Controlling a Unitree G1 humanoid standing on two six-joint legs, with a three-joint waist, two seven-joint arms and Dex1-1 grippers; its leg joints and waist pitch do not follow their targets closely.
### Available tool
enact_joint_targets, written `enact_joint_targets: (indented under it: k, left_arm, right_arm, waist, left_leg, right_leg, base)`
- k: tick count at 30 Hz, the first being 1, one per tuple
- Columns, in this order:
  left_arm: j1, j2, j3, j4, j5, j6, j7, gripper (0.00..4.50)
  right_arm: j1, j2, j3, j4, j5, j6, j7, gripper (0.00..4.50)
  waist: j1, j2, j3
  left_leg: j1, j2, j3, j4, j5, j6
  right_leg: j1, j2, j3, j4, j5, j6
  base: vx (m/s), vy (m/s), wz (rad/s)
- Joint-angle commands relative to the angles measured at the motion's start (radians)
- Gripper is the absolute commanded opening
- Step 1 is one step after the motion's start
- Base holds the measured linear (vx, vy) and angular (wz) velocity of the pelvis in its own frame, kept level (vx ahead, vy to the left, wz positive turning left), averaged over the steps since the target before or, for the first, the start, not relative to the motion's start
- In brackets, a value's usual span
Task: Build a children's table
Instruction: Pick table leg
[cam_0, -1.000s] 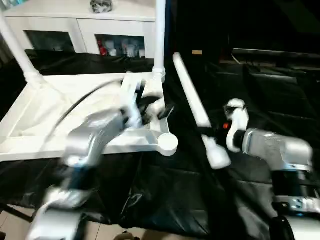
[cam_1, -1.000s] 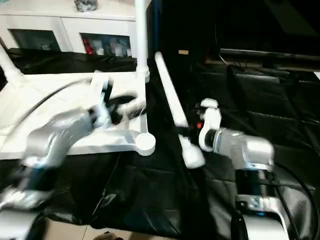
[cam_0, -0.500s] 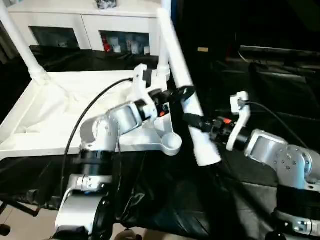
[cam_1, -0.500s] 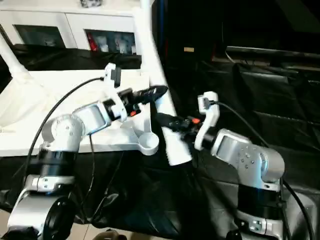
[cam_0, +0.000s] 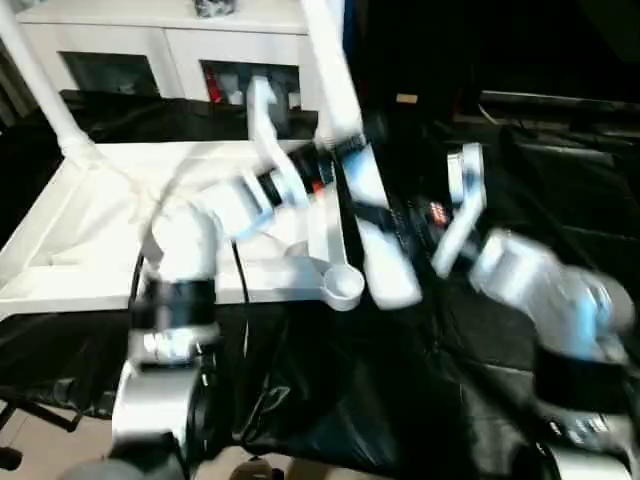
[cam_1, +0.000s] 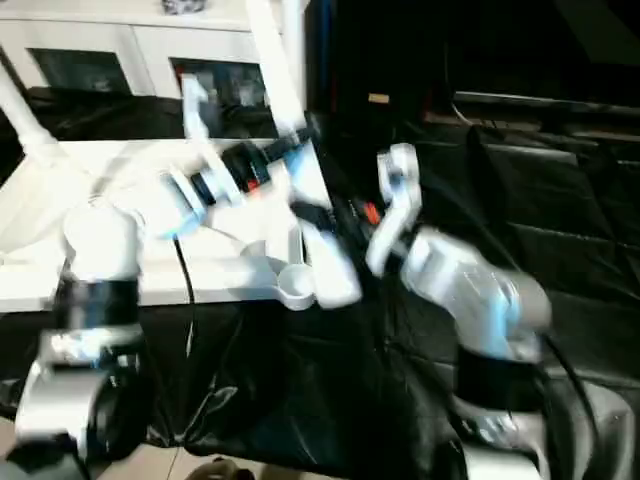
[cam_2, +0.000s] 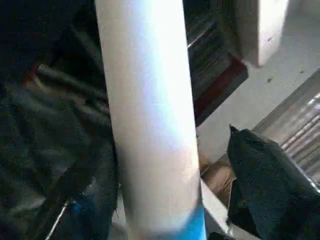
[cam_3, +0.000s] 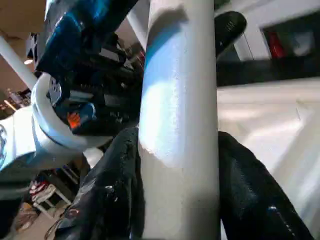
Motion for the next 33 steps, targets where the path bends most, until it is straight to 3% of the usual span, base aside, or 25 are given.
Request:
enact_joint_targets:
  k: [1, 3, 4, 5, 8, 9, 12, 13, 14, 16, 18, 22, 25, 28, 30, 32, 33]
  left_arm:
    - [-0.027, 0.008, -0.014, -0.029, -0.017, 0.005, -0.007, 3.41]
    - [-0.029, 0.017, -0.024, -0.038, -0.008, -0.004, -0.013, 3.21]
    - [-0.029, 0.018, -0.026, -0.042, -0.005, -0.008, -0.011, 3.21]
    - [-0.026, 0.022, -0.029, -0.048, -0.005, -0.009, -0.014, 3.11]
    - [-0.017, 0.029, -0.034, -0.061, -0.001, -0.007, -0.018, 2.73]
    - [-0.012, 0.029, -0.033, -0.068, -0.003, -0.004, -0.016, 2.65]
    - [0.006, 0.029, -0.028, -0.091, -0.01, -0.001, -0.006, 2.49]
    - [0.011, 0.028, -0.024, -0.096, -0.012, -0.005, 0.001, 2.4]
    - [0.02, 0.031, -0.019, -0.101, -0.011, -0.016, 0.008, 2.26]
    - [0.023, 0.034, -0.019, -0.103, -0.008, -0.021, 0.01, 2.17]
    - [0.028, 0.033, -0.015, -0.106, -0.009, -0.026, 0.013, 2.07]
    - [0.038, 0.036, -0.024, -0.109, 0.02, -0.055, 0.022, 1.89]
    - [0.051, 0.048, -0.057, -0.114, 0.052, -0.084, 0.003, 1.86]
    - [0.069, 0.07, -0.116, -0.127, 0.106, -0.135, -0.039, 1.86]
    - [0.08, 0.078, -0.142, -0.142, 0.123, -0.155, -0.062, 1.85]
    - [0.091, 0.086, -0.163, -0.156, 0.13, -0.165, -0.079, 1.85]
    - [0.091, 0.086, -0.163, -0.156, 0.13, -0.165, -0.079, 1.84]
  right_arm:
    - [-0.023, 0.009, 0.016, 0.024, 0.003, -0.015, -0.015, 1.82]
    - [-0.04, 0.011, 0.022, 0.041, 0.001, -0.027, -0.013, 1.82]
    - [-0.045, 0.011, 0.024, 0.047, -0.001, -0.031, -0.012, 1.82]
    - [-0.05, 0.011, 0.028, 0.054, -0.003, -0.035, -0.009, 1.82]
    - [-0.057, 0.008, 0.035, 0.065, -0.004, -0.043, -0.005, 1.82]
    - [-0.06, 0.008, 0.038, 0.069, -0.004, -0.045, -0.003, 1.82]
    - [-0.067, 0.006, 0.046, 0.083, -0.004, -0.049, 0.003, 1.82]
    - [-0.069, 0.005, 0.051, 0.088, -0.005, -0.051, 0.005, 1.82]
    - [-0.074, 0.006, 0.06, 0.1, -0.009, -0.061, 0.009, 1.82]
    - [-0.075, 0.006, 0.064, 0.105, -0.011, -0.066, 0.009, 1.82]
    - [-0.075, 0.006, 0.07, 0.11, -0.016, -0.072, 0.007, 1.82]
    - [-0.07, -0.001, 0.086, 0.114, -0.033, -0.087, 0.003, 1.82]
    - [-0.062, -0.001, 0.097, 0.118, -0.054, -0.152, 0.016, 1.82]
    - [-0.046, -0.011, 0.107, 0.117, -0.06, -0.207, 0.056, 2.52]
    - [-0.033, -0.045, 0.133, 0.101, -0.073, -0.195, 0.075, 2.69]
    - [-0.015, -0.096, 0.189, 0.076, -0.108, -0.197, 0.097, 2.79]
    - [-0.015, -0.096, 0.189, 0.076, -0.108, -0.197, 0.097, 2.86]
  waist:
    - [0.004, 0.002, -0.078]
    - [0.004, -0.005, -0.079]
    - [0.004, -0.001, -0.079]
    - [0.004, -0.01, -0.079]
    - [0.007, -0.008, -0.079]
    - [0.006, -0.02, -0.078]
    - [0.01, -0.015, -0.078]
    - [0.011, -0.027, -0.077]
    - [0.012, -0.03, -0.078]
    - [0.013, -0.025, -0.078]
    - [0.011, -0.031, -0.077]
    - [0.018, -0.032, -0.079]
    - [0.022, -0.032, -0.08]
    - [0.022, -0.035, -0.081]
    - [0.024, -0.037, -0.081]
    - [0.026, -0.04, -0.081]
    - [0.024, -0.039, -0.081]
  left_leg:
    - [0.005, 0.04, -0.02, -0.067, -0.017, -0.009]
    - [0.005, 0.04, -0.019, -0.068, -0.014, -0.008]
    - [0.005, 0.04, -0.02, -0.068, -0.01, -0.009]
    - [0.004, 0.04, -0.018, -0.068, -0.004, -0.006]
    - [0.004, 0.041, -0.019, -0.068, 0.003, -0.003]
    - [0.003, 0.041, -0.017, -0.068, 0.004, 0.0]
    - [0.003, 0.041, -0.017, -0.068, 0.006, 0.001]
    - [0.002, 0.042, -0.016, -0.069, 0.011, 0.005]
    - [0.003, 0.043, -0.015, -0.069, 0.013, 0.006]
    - [0.003, 0.043, -0.016, -0.068, 0.019, 0.006]
    - [0.004, 0.043, -0.015, -0.069, 0.021, 0.007]
    - [0.004, 0.043, -0.014, -0.067, 0.036, 0.008]
    - [0.005, 0.044, -0.013, -0.066, 0.039, 0.008]
    - [0.004, 0.045, -0.013, -0.066, 0.047, 0.013]
    - [0.008, 0.045, -0.011, -0.064, 0.056, 0.02]
    - [0.005, 0.044, -0.012, -0.064, 0.058, 0.019]
    - [0.003, 0.043, -0.011, -0.064, 0.054, 0.016]
  right_leg:
    - [0.067, -0.078, 0.047, -0.072, 0.041, -0.224]
    - [0.069, -0.078, 0.047, -0.072, 0.048, -0.221]
    - [0.069, -0.079, 0.047, -0.069, 0.051, -0.223]
    - [0.07, -0.078, 0.047, -0.071, 0.059, -0.22]
    - [0.069, -0.081, 0.048, -0.068, 0.057, -0.219]
    - [0.07, -0.08, 0.048, -0.07, 0.057, -0.217]
    - [0.068, -0.082, 0.048, -0.068, 0.039, -0.216]
    - [0.069, -0.084, 0.048, -0.068, 0.03, -0.212]
    - [0.068, -0.084, 0.048, -0.068, 0.025, -0.21]
    - [0.067, -0.085, 0.048, -0.067, 0.029, -0.208]
    - [0.066, -0.083, 0.048, -0.067, 0.034, -0.207]
    - [0.065, -0.083, 0.049, -0.063, 0.056, -0.201]
    - [0.062, -0.082, 0.048, -0.062, 0.07, -0.198]
    - [0.063, -0.083, 0.049, -0.06, 0.084, -0.189]
    - [0.06, -0.08, 0.048, -0.059, 0.096, -0.189]
    - [0.065, -0.08, 0.048, -0.058, 0.094, -0.186]
    - [0.065, -0.081, 0.049, -0.057, 0.093, -0.186]
  base:
    - [0.0, 0.0, 0.0]
    - [0.0, 0.0, 0.0]
    - [0.0, 0.0, 0.0]
    - [0.0, 0.0, 0.0]
    - [0.0, 0.0, 0.0]
    - [0.0, 0.0, 0.0]
    - [0.0, 0.0, 0.0]
    - [0.0, 0.0, 0.0]
    - [0.0, 0.0, 0.0]
    - [0.0, 0.0, 0.0]
    - [0.0, 0.0, 0.0]
    - [0.0, 0.0, 0.0]
    - [0.0, 0.0, 0.0]
    - [0.0, 0.0, 0.0]
    - [0.0, 0.0, 0.0]
    - [0.0, 0.0, 0.0]
    - [0.0, 0.0, 0.0]
